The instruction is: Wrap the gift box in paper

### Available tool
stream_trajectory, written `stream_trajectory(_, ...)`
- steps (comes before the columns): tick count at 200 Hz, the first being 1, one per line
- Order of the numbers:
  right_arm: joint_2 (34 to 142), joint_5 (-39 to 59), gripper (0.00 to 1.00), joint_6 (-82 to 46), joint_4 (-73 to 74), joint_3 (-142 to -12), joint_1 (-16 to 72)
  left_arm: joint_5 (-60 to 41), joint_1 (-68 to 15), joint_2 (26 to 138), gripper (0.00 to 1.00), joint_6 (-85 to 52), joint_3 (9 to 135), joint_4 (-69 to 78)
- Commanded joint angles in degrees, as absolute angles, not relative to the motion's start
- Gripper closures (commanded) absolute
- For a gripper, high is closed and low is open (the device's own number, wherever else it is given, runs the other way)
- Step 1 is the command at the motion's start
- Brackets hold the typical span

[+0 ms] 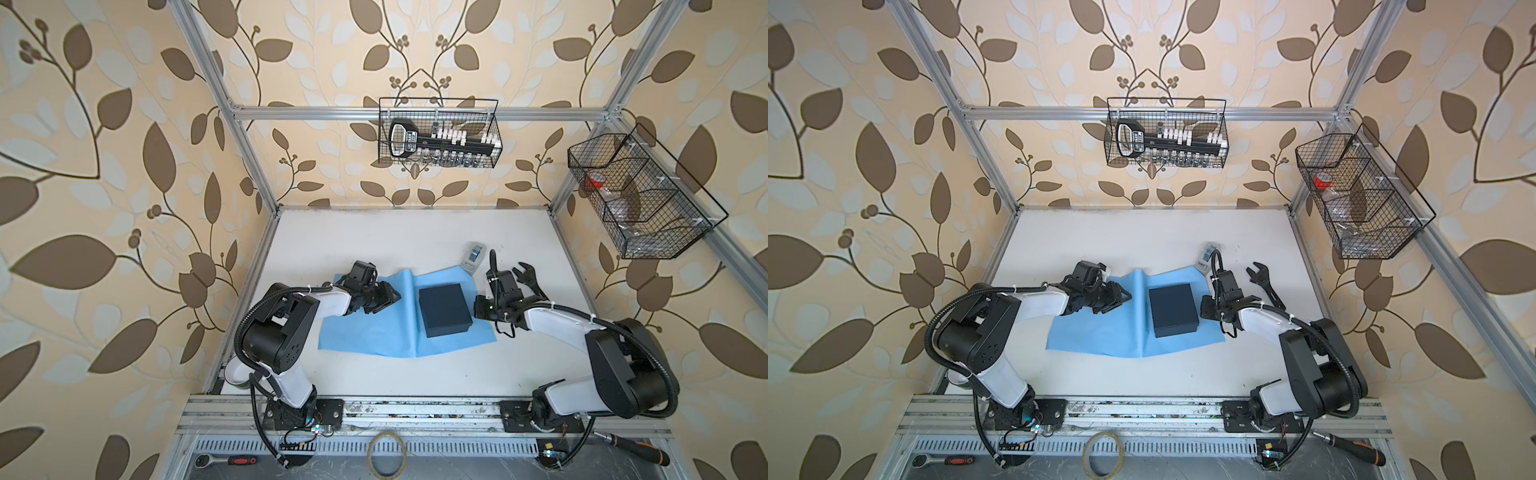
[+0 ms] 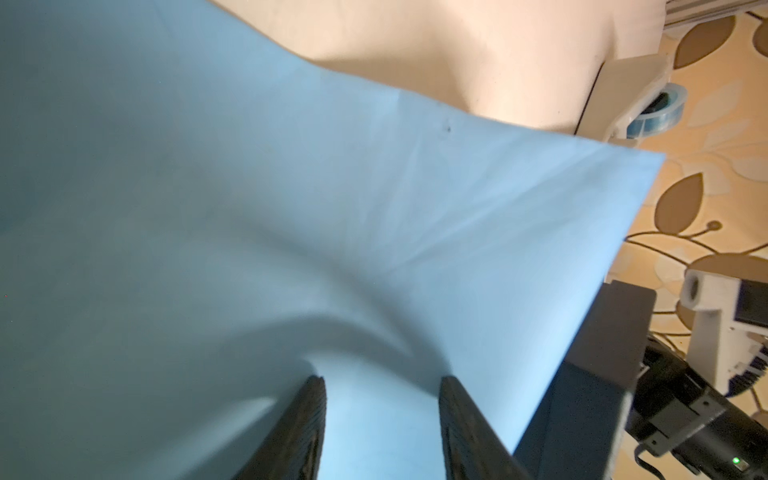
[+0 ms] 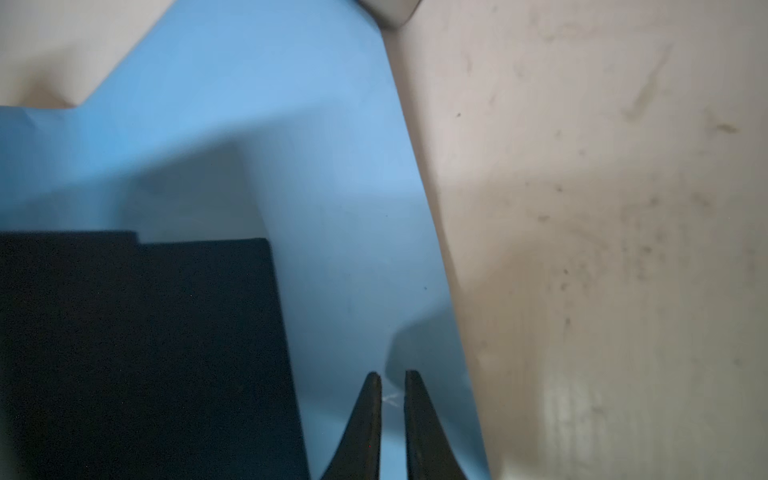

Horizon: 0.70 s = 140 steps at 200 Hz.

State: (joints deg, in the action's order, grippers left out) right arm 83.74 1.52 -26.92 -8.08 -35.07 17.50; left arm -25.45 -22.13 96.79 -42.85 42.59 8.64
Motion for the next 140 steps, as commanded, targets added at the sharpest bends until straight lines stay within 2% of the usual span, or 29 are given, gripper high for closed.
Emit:
stream_trajectory(1, 82.2, 1.2, 0.88, -26.6, -13.6, -34.2, 18.2, -21.9, -20.0, 95.9, 0.52, -40.7, 39.6, 2.9)
stream_trajectory(68, 73.9, 7.0, 0.91, -30.2, -25.1, -28.2, 19.3, -22.9, -18.1, 93.0, 0.51, -39.1, 36.6, 2.1)
stream_trajectory(108, 68.9, 4.4, 0.91, -31.2, -25.6, -27.6, 17.5, -22.6, -18.1, 88.3, 0.49, -39.1, 33.7, 1.5)
stream_trajectory(140, 64.3, 3.0, 0.83, -27.9, -24.1, -32.3, 15.9, -23.8, -18.1, 83.4, 0.37, -39.7, 34.8, -0.8)
